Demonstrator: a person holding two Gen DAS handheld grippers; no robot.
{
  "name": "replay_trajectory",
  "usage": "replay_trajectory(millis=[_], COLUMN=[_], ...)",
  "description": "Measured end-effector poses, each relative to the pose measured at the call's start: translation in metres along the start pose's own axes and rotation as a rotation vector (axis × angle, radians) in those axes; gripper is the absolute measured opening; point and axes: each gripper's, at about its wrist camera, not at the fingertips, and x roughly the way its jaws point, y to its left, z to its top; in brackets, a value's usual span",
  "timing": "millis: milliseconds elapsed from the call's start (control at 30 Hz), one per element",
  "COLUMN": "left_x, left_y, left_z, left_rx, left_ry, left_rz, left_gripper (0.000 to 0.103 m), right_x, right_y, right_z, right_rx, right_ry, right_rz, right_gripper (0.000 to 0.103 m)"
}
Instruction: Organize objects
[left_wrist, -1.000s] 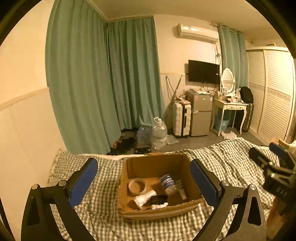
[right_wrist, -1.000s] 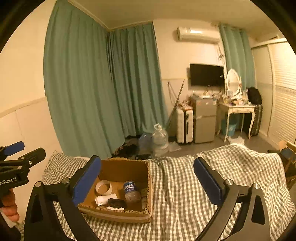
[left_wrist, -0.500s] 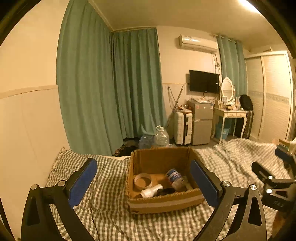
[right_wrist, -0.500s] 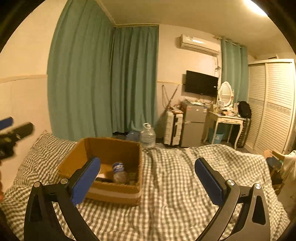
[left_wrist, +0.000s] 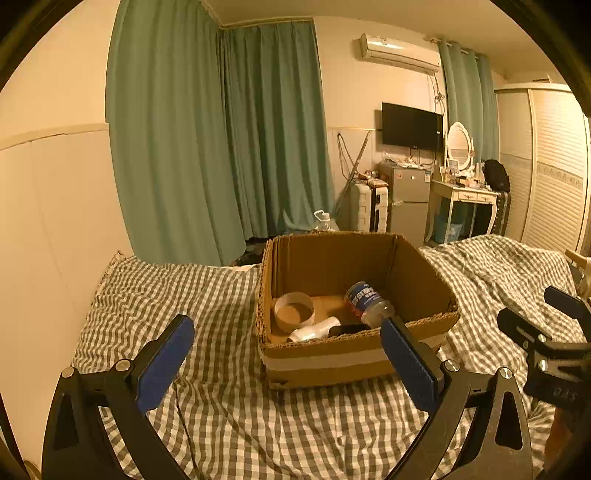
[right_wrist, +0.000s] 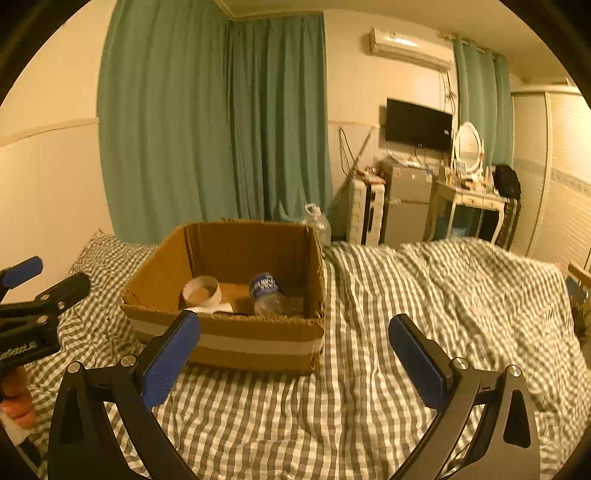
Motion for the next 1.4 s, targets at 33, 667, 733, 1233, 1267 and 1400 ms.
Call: replay_trajectory(millis=[33, 667, 733, 1233, 1267, 1400], left_x=[0.001, 0.002, 0.002, 0.000, 0.000, 0.000], left_y=[0.001, 0.015, 0.015, 0.012, 0.012, 0.013], left_z=[-0.002, -0.004, -0.005, -0.004, -0.004, -0.005], left_rx=[0.001, -0.043, -0.042, -0.049, -0.052, -0.057], left_ry=[0.007, 0.042, 0.046, 0.051, 0.052, 0.054], left_rz=[-0.005, -0.011, -0.016, -0.018, -0.016, -0.011], left_gripper=[0.103, 0.103, 0.103, 0.103, 0.103, 0.103], right_x=[0.003, -0.001, -0.001, 0.002, 0.003, 0.003], right_y=[-0.002, -0.009, -0.009, -0.007, -0.007, -0.007], right_z=[-0.001, 0.000, 0.000, 0.000, -0.001, -0.001], right_rx=[0.014, 0.065, 0.072, 0.061, 0.062, 0.068], right_ry=[0.016, 0.036, 0.036, 0.048, 0.050, 0.054], right_rz=[0.007, 0.013, 0.017, 0.008, 0.007, 0.019], right_gripper=[0.102, 0.102, 0.102, 0.102, 0.102, 0.102])
